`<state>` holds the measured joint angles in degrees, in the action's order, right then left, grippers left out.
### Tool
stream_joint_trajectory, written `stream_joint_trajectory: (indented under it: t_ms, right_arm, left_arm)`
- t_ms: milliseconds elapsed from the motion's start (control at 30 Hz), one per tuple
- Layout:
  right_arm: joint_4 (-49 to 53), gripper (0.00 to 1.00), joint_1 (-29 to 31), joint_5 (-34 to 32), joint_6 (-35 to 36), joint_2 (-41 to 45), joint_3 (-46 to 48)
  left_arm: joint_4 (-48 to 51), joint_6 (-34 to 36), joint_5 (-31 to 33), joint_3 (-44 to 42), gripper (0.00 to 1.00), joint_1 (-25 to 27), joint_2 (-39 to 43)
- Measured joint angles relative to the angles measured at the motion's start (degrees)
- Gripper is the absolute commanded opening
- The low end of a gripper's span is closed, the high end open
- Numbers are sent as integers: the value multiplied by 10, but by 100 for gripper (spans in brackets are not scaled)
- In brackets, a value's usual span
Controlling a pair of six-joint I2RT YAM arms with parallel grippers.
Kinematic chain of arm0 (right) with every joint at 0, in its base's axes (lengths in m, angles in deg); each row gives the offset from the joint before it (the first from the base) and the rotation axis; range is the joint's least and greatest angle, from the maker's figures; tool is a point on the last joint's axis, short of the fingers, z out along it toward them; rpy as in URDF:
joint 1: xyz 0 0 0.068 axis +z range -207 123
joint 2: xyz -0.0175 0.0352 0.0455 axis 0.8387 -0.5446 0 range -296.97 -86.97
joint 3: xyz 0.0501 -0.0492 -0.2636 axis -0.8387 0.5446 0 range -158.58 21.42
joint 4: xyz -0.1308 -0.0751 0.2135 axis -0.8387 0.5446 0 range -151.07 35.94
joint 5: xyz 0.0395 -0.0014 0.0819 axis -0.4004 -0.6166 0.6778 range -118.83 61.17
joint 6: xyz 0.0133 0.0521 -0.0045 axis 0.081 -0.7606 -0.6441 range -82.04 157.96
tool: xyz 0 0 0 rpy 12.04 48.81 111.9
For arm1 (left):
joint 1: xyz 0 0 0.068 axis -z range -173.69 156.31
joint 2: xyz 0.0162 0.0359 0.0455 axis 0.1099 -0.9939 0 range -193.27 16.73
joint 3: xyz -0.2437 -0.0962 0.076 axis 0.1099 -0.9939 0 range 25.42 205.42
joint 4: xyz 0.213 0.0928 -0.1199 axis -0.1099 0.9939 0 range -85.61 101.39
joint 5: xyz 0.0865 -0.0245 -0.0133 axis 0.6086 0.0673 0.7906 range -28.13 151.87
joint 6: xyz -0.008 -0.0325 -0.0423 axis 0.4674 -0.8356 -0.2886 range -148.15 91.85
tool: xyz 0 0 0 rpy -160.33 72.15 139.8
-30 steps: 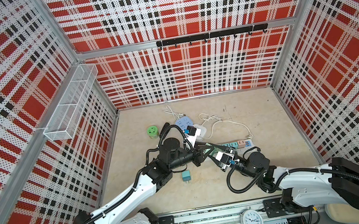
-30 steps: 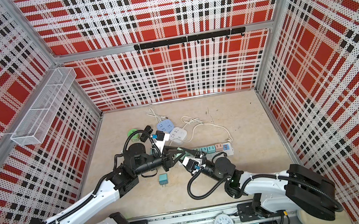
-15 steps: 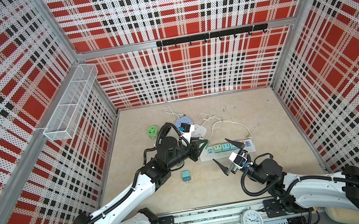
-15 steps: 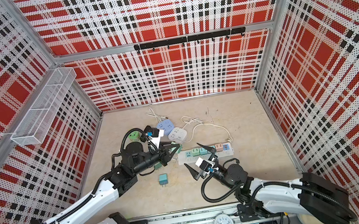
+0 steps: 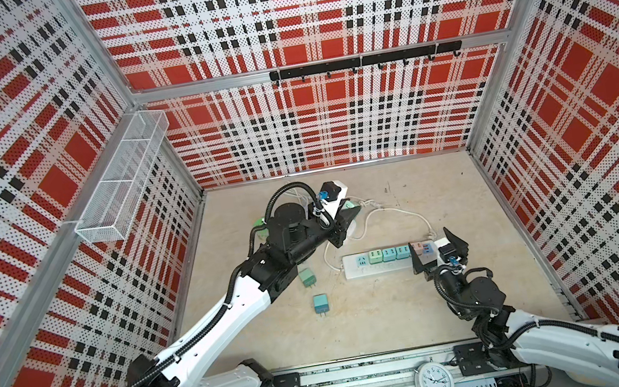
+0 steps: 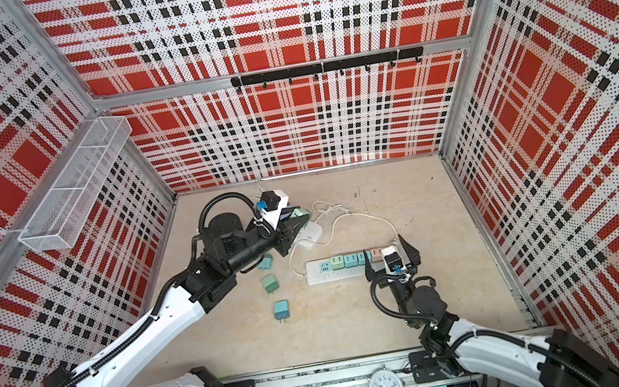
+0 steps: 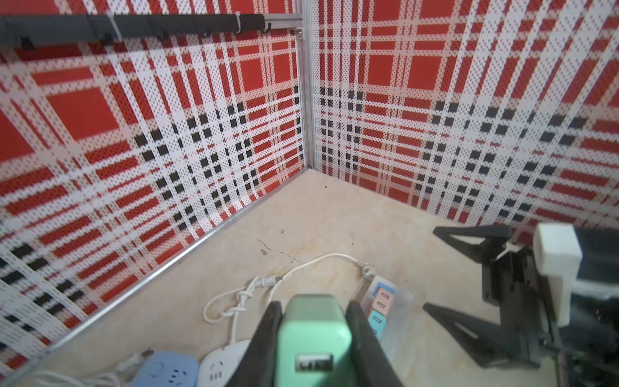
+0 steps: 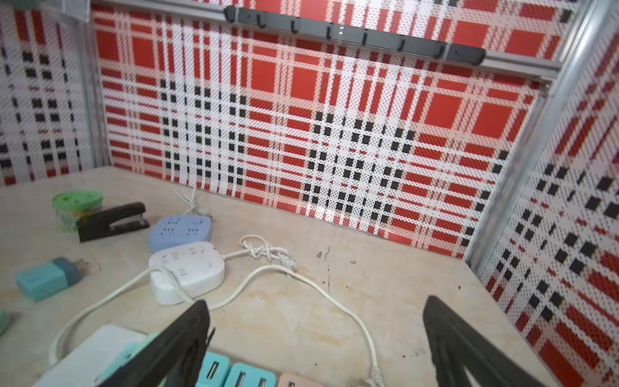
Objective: Insert the plug
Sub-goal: 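Move the light green adapter with the left gripper above the next free socket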
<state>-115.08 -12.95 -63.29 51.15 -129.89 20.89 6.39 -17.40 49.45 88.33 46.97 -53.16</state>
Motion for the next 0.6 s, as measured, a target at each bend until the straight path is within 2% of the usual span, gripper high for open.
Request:
stream_joint_trajectory:
  t_ms: [133,267,433,600]
  right_arm:
    - [42,100,-35,10,-60,56,0]
    - [72,100,-58,1,-107,81,0]
    - [112,100,-84,-5,-148,89,0]
    - [127,100,-88,-1,-159,90,0]
  left_arm:
    - [94,125,-11,51,0,-19,-23]
    - [168,211,-25,66,0,-43,-56]
    - [215,285,-50,48,0,-42,-110]
    - [229,318,-67,46,0,-35,-176]
